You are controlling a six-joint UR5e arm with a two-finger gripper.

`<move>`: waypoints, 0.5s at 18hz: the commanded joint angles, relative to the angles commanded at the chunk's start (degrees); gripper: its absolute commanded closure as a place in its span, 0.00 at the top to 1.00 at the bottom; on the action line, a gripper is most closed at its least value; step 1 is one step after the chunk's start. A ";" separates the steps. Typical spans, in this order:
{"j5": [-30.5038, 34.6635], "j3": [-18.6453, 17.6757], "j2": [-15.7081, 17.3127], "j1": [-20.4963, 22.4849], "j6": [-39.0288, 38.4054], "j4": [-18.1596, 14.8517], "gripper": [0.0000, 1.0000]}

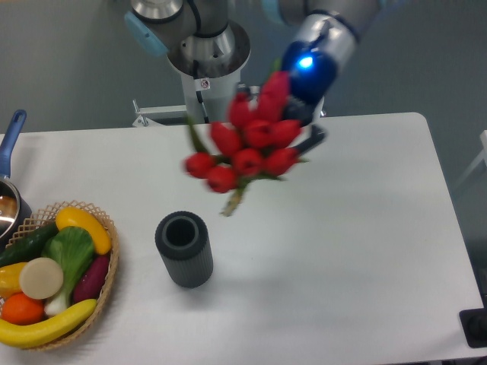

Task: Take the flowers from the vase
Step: 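Carry the red tulip bunch up and away from the vase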

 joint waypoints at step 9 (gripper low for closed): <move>-0.79 0.88 -4.05 3.70 6.69 0.00 0.41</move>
